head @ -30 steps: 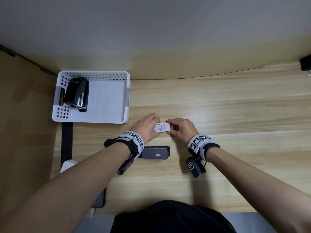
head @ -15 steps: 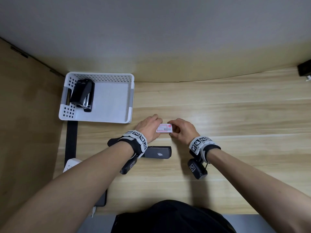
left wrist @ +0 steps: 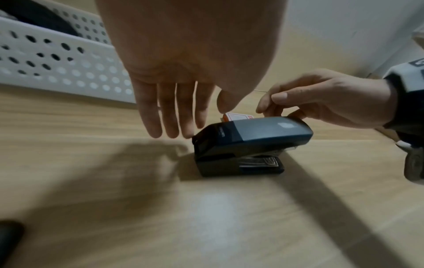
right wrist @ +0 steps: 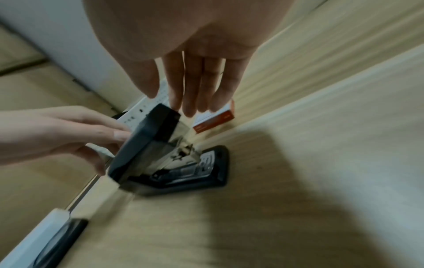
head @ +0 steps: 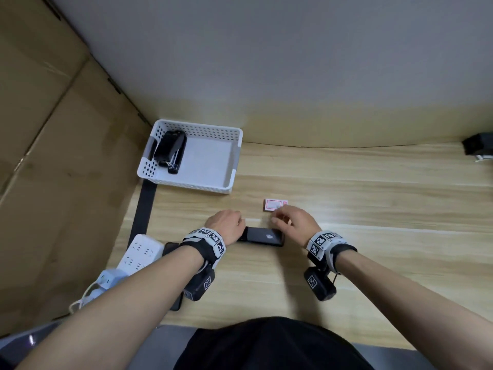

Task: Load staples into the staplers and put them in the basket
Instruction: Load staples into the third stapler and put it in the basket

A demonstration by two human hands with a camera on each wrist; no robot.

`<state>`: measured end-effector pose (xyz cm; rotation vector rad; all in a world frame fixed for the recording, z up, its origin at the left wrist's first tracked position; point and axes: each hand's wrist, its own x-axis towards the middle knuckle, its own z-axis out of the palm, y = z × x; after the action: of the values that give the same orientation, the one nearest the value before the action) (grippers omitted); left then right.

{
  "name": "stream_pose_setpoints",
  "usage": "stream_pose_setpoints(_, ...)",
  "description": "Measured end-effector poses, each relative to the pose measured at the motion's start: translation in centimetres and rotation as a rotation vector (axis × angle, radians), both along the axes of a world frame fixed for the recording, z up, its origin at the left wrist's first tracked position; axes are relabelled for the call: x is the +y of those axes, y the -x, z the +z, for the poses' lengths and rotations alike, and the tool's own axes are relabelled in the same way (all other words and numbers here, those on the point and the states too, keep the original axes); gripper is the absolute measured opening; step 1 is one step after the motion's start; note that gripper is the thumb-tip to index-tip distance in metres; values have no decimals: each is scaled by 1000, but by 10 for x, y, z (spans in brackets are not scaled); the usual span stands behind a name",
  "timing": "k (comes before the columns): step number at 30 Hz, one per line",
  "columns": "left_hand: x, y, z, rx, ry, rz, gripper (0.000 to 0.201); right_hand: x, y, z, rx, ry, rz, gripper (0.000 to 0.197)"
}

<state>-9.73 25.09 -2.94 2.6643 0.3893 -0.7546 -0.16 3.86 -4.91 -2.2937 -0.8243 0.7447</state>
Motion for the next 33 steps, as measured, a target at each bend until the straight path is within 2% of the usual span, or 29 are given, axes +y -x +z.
stream_pose_setpoints(2,-1,11,-2,43,-14,48,36,4,12,2,-1,74,76,36)
stream_pose_setpoints(5,-5,22,-10,34,81,142,32,3,29,-2,-74,116,150,43)
stream_pose_setpoints(9,-7,24,-10,-39,184,193,30,-3,48,-3,-138,162,31,44)
stream_pose_setpoints(16,-5,29,1,-196,317,52,41,1,84,8,-101,283,-130,47)
stream_pose_setpoints(19,6,37,8,-201,301,-7,42,16,85,15,-64,320,-193,51)
stream_pose_setpoints(22,22,49,11,-191,259,19,41,26,77,14,-2,341,-262,59)
stream_pose_setpoints(25,36,65,14,-186,224,81,40,33,77,11,-11,390,-215,75)
stream_pose_setpoints(33,60,85,41,-191,127,227,40,58,75,28,-59,493,-142,57)
